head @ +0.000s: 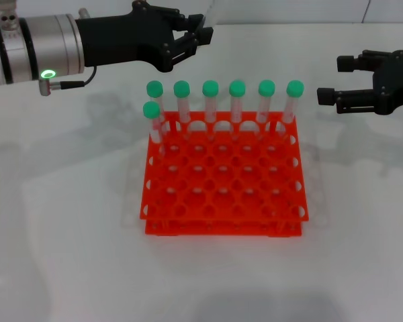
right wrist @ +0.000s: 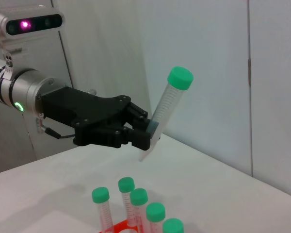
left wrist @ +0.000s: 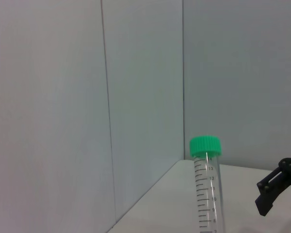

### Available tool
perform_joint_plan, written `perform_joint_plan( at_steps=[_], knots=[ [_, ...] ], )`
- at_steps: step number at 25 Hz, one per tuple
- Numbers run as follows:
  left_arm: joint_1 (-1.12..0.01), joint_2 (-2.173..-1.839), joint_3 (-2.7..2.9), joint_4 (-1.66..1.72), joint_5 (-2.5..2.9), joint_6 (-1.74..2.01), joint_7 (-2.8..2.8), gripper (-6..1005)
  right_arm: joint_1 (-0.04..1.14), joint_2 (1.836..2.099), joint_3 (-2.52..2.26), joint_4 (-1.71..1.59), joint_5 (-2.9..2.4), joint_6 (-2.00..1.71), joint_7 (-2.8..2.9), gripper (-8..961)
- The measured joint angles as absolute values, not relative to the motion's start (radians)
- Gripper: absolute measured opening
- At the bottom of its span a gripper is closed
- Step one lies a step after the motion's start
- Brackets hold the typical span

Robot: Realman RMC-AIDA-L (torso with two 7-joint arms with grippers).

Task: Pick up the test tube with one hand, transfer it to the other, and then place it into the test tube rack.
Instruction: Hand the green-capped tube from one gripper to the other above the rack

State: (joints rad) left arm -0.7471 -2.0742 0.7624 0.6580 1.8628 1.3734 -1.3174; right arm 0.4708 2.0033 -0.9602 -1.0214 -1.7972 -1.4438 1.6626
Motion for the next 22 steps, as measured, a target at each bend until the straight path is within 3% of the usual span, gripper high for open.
perform_joint_plan(
  at_steps=[22],
  knots=[
    [-0.733, -2.041, 0.783, 0.666, 1.862, 1.513, -1.338, 205, 0.465, 2.005, -0.960, -1.015, -1.798, -1.439, 1.662, 843]
  ],
)
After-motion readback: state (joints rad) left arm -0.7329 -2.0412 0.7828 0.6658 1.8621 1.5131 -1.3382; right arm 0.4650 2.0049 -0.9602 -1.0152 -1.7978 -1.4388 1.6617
